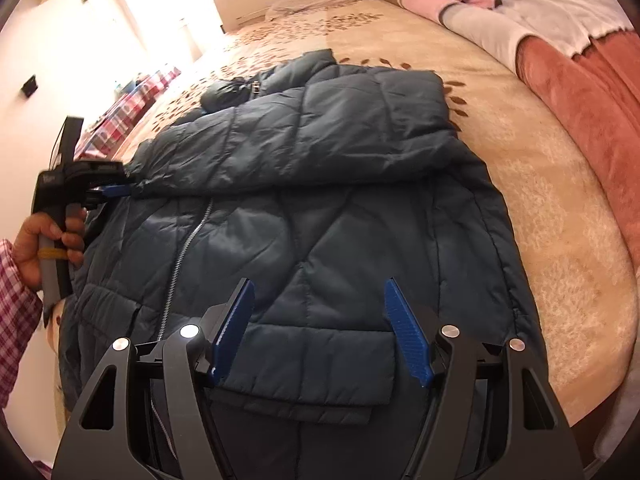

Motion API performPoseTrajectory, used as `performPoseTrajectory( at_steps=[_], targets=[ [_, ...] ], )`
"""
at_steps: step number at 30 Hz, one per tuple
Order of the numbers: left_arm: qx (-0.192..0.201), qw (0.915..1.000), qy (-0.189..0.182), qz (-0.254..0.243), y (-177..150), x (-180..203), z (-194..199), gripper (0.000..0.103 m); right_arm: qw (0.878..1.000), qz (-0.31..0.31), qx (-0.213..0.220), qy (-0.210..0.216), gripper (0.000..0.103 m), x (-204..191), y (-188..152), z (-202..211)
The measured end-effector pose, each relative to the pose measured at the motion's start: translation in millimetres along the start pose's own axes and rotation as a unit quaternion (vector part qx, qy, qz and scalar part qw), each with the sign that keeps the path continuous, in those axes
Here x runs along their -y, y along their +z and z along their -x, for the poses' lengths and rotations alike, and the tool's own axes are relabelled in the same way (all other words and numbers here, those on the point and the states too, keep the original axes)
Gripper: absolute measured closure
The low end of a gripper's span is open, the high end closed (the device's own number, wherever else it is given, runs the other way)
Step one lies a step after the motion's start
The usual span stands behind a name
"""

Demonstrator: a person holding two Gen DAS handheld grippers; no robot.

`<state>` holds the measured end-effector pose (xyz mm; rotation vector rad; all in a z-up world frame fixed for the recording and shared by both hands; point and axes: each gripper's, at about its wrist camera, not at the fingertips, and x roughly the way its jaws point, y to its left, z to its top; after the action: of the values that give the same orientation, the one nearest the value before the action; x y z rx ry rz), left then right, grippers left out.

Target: Fold large clothes

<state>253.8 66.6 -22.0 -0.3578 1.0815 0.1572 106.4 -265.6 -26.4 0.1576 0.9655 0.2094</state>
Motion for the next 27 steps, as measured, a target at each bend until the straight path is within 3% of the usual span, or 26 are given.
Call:
performPoseTrajectory(
  at_steps=[3,8,15,20,23,24,27],
  targets=[
    [0.012,0.9995,-0.029,0.005,-15,-12,26,0.045,1.0,0.006,0.006,0.003,0.036,-8,0,8],
    [0.042,0.9982,-0.04,0.017,-60,-49,70,0.038,1.0,0.017,0.006,0.011,0.036,-26,-8,16],
    [0.059,0.9901,-0.032,0.123,-118,-145,110,0.037,0.998,0.054,-0.005,0.021,0.036,-58,-27,24],
    [0.082,0.9654,-0.033,0.245,-145,-228,122,0.037,0.998,0.066,-0.011,0.021,0.036,-71,-36,26],
    [0.088,0.9408,-0.053,0.323,-152,-268,118,0.037,0.997,0.068,-0.015,0.019,0.036,-77,-38,27],
    [0.088,0.9271,-0.065,0.358,-154,-283,113,0.037,0.997,0.069,-0.015,0.018,0.036,-78,-38,28],
    [0.087,0.9032,-0.084,0.412,-158,-304,101,0.037,0.997,0.078,-0.013,0.013,0.036,-84,-39,31]
  ],
)
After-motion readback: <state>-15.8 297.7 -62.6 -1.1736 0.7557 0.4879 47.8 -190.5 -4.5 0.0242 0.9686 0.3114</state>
